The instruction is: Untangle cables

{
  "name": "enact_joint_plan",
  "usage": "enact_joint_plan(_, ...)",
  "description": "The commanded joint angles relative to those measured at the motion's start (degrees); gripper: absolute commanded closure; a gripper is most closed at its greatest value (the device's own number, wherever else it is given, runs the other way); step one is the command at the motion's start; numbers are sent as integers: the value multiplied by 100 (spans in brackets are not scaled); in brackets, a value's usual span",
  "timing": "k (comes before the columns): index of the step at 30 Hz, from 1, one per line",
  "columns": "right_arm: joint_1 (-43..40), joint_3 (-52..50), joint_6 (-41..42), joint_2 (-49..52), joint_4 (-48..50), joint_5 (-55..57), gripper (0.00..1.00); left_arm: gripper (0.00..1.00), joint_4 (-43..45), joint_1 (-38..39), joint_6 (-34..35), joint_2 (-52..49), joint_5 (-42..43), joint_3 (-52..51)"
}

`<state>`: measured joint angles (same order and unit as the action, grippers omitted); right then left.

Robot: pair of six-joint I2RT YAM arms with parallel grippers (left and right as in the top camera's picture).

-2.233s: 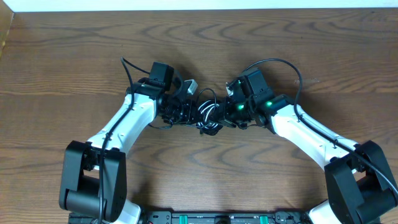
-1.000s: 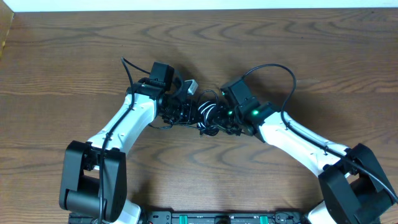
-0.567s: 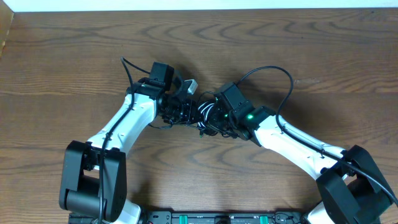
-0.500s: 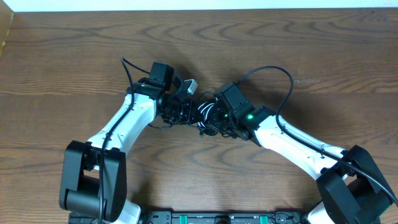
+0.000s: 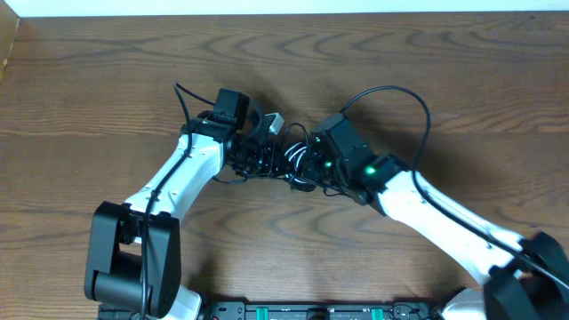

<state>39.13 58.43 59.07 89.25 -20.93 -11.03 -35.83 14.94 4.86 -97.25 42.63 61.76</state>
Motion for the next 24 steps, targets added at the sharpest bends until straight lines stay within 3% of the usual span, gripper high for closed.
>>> enact_joint_plan(1, -57, 55, -442, -597, 76, 166, 99, 92, -57, -13, -9, 48, -129, 39)
enact_joint_plan(11, -57, 55, -907, -898, -125, 166, 99, 92, -57, -13, -11, 48, -129, 39)
enact_joint_plan(18, -13, 48, -551, -605, -785, 389, 65, 92, -57, -13, -11, 48, -129, 39)
enact_joint_plan(21, 22, 48, -271, -291, -839, 398, 56, 92, -57, -13, -9, 48, -129, 39)
enact_joint_plan(24, 48, 48, 26, 81, -704, 398, 55, 92, -57, -13, -9, 48, -129, 39)
